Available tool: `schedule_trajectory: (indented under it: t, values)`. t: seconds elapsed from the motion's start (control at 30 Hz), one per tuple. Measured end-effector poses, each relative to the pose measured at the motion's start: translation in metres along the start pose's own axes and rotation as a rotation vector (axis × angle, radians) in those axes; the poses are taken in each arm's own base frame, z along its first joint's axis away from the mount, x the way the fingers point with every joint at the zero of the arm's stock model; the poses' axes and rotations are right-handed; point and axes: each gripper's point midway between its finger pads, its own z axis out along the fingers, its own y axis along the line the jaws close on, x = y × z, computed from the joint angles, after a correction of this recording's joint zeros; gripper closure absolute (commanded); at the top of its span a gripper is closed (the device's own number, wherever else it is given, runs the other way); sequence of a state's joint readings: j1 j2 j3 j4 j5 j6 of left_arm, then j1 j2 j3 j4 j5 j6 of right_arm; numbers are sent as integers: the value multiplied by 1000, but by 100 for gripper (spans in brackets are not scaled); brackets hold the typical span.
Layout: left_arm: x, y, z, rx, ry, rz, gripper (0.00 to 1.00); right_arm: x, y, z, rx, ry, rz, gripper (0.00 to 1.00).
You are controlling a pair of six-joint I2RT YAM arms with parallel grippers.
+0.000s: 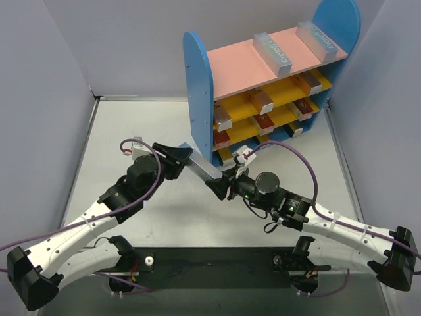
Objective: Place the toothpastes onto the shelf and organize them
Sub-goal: Pick up the toothpaste from the center of the board, then place the toothpaste on the shelf.
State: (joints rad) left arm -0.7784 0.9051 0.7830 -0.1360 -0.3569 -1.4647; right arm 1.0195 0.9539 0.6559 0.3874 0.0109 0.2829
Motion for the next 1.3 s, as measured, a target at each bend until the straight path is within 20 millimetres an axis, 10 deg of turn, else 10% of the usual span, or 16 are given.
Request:
schedule_trajectory:
  t: [0.23, 0.53, 0.93, 1.3]
  values:
    - [0, 2, -1, 57, -11, 2, 19, 0, 1, -4, 0, 6, 17, 89]
    - [-40, -9, -22, 229, -209, 228, 11, -22, -7, -30, 46, -7, 91, 93]
    - [-116, -37, -69, 236, -607, 804, 9, -164, -19, -100, 114, -307, 210, 95]
    - [-97, 24, -30, 99, -527, 1112, 8, -286, -31, -113, 201, -504, 329, 95]
